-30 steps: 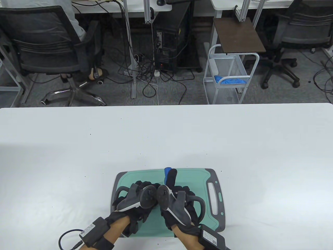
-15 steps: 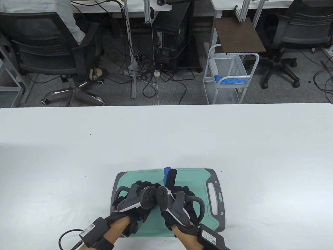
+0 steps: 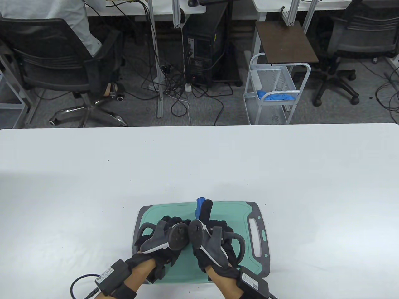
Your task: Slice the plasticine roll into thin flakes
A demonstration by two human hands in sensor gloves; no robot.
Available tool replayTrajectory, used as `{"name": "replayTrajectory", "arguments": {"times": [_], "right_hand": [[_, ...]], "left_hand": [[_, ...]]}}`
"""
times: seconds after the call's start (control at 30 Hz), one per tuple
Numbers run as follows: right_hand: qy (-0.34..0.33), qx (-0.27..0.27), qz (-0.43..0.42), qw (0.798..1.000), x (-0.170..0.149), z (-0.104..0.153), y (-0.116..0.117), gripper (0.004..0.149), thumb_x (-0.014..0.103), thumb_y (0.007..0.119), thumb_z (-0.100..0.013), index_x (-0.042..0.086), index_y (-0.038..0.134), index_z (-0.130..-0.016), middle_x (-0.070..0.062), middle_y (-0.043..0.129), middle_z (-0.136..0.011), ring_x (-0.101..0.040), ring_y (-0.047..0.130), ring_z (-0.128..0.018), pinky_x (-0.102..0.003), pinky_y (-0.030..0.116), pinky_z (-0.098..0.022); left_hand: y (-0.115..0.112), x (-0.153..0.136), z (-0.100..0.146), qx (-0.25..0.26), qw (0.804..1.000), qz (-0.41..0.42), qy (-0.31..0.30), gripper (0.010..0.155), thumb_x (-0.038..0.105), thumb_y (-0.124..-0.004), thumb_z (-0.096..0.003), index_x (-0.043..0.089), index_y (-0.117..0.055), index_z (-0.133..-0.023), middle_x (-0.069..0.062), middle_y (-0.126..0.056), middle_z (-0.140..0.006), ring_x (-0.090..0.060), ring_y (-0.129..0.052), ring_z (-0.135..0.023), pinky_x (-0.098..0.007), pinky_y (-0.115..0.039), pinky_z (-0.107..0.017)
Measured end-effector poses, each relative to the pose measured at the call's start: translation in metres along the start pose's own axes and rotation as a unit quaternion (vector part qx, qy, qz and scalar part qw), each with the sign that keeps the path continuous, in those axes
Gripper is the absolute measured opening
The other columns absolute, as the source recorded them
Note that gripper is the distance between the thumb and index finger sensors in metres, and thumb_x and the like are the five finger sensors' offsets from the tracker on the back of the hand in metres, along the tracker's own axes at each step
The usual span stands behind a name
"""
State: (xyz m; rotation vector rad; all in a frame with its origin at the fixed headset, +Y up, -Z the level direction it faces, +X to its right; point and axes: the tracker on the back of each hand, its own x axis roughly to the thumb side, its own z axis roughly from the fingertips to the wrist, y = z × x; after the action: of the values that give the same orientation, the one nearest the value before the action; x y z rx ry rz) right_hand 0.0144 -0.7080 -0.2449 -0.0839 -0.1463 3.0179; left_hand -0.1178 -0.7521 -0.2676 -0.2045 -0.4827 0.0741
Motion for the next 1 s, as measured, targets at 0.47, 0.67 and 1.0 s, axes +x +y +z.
{"name": "replayTrajectory", "arguments": {"times": [0.47, 0.67, 1.0], "right_hand": [[0.01, 0.019, -0.004, 1.0, -0.008, 0.003, -0.001, 0.083, 0.041, 0.082, -0.045, 0.011, 0.032, -0.105, -0.003, 0.093, -0.041, -0.034, 0.098, -0.05, -0.058, 0.082, -0.042], [0.013, 0.024, -0.017, 0.999, -0.01, 0.005, -0.006, 0.083, 0.041, 0.082, -0.045, 0.011, 0.034, -0.105, -0.004, 0.094, -0.041, -0.034, 0.098, -0.05, -0.058, 0.082, -0.042], [0.016, 0.013, -0.036, 0.999, -0.012, 0.011, -0.026, 0.083, 0.04, 0.083, -0.045, 0.011, 0.036, -0.105, -0.004, 0.094, -0.04, -0.035, 0.098, -0.05, -0.059, 0.082, -0.042]], "left_hand": [[0.001, 0.0, 0.001, 0.022, 0.999, -0.033, 0.018, 0.054, 0.037, -0.083, -0.0398, 0.055, -0.073, -0.089, 0.013, -0.084, -0.101, -0.029, -0.083, -0.099, -0.057, -0.063, -0.077], [0.001, 0.003, 0.002, 0.037, 0.998, -0.046, 0.021, 0.056, 0.037, -0.086, -0.0383, 0.055, -0.072, -0.09, 0.016, -0.086, -0.099, -0.027, -0.086, -0.098, -0.057, -0.063, -0.077], [0.001, 0.0, 0.002, 0.043, 0.998, -0.04, 0.029, 0.06, 0.04, -0.087, -0.0369, 0.049, -0.068, -0.093, 0.02, -0.086, -0.098, -0.026, -0.086, -0.097, -0.056, -0.064, -0.077]]}}
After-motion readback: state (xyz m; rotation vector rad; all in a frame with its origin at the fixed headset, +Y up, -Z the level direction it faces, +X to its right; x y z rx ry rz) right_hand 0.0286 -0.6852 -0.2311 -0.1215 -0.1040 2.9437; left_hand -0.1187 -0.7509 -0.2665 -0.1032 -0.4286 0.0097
